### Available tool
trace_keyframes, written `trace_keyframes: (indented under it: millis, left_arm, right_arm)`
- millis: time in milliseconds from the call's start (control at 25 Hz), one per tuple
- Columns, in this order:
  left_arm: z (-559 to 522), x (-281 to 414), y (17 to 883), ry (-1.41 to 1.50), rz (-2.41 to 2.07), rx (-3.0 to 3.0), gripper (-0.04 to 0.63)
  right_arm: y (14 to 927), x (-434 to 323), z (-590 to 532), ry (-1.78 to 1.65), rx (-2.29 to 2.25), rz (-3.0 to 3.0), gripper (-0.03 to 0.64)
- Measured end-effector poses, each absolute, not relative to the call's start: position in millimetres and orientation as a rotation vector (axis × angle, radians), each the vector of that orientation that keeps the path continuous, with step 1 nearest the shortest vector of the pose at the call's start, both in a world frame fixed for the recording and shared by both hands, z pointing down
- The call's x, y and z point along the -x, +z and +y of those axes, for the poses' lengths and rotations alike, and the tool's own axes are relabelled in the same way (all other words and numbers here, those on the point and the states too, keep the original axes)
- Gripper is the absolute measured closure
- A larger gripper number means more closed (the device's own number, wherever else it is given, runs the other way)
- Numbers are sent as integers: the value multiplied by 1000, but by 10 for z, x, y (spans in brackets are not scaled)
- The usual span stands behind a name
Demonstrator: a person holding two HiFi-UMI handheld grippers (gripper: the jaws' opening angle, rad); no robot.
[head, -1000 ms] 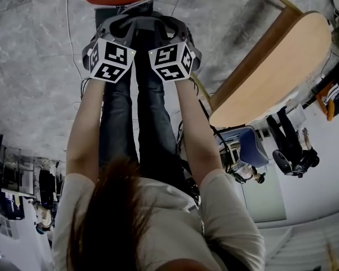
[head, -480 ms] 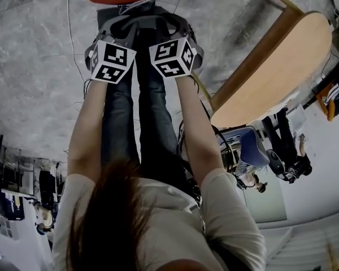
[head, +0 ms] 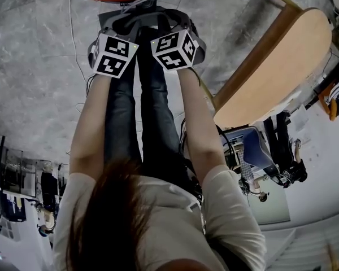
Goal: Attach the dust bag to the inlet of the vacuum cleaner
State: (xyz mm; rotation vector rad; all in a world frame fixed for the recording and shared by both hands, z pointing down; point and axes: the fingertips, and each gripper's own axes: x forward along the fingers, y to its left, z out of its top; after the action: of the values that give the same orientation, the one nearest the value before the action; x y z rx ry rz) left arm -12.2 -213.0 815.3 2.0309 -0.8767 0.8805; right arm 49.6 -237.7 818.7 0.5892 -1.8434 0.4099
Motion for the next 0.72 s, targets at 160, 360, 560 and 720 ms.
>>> trace_keyframes:
  millis: [160,360,560,720]
  left_arm:
    - [-2087,154,8193,877,-892,-1984,532]
    - [-2084,144,8188,893,-858,-1951,482]
    - [-2127,176,8077,847,-855,-1948,403]
    - [-2155,201,7969,824,-874,-1957,390]
  right_arm:
    - [8198,-456,-2380,399,-541,-1847,557]
    - [8164,-465,-2351,526,-515,-1859,519]
    - [8049,-404,-2307,597,-505,-1909,405]
    - [7936,-391,-2331,614,-528,-1936,382]
